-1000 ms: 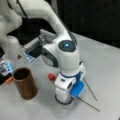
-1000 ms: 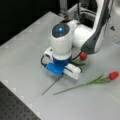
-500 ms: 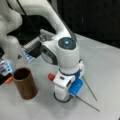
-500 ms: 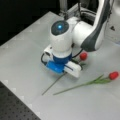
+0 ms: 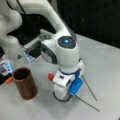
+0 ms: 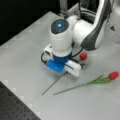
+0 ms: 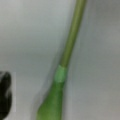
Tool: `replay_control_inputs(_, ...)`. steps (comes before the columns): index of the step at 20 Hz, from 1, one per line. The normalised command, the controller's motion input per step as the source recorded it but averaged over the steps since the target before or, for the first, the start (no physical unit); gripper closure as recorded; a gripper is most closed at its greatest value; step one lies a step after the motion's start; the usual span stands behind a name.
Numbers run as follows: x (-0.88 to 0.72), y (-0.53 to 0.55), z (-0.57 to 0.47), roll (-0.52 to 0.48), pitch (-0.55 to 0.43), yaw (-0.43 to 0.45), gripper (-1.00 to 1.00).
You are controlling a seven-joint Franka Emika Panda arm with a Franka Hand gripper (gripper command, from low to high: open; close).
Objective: Flower insertion into a vase
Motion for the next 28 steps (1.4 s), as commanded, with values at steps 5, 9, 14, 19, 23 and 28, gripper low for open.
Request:
replay_control_inputs(5,-0.04,0.08,-0.05,-0.08,0.054,-0.062,-1.0)
replay_control_inputs(9,-0.02,0.07,-0.14,-0.086,0.043,-0.072,-1.0)
replay_control_inputs(14,0.04,0.04,-0.16,-0.068,-0.007,-0.048,-1.0)
replay_control_inputs(19,0.08,0.03,-0.1,-0.054,-0.031,-0.039,1.0)
replay_control_inputs(23,0.09,0.03,-0.06,-0.038,-0.046,-0.029,1.0)
replay_control_inputs(28,0.12,0.07,-0.07,-0.039,-0.045,-0.033,1.0)
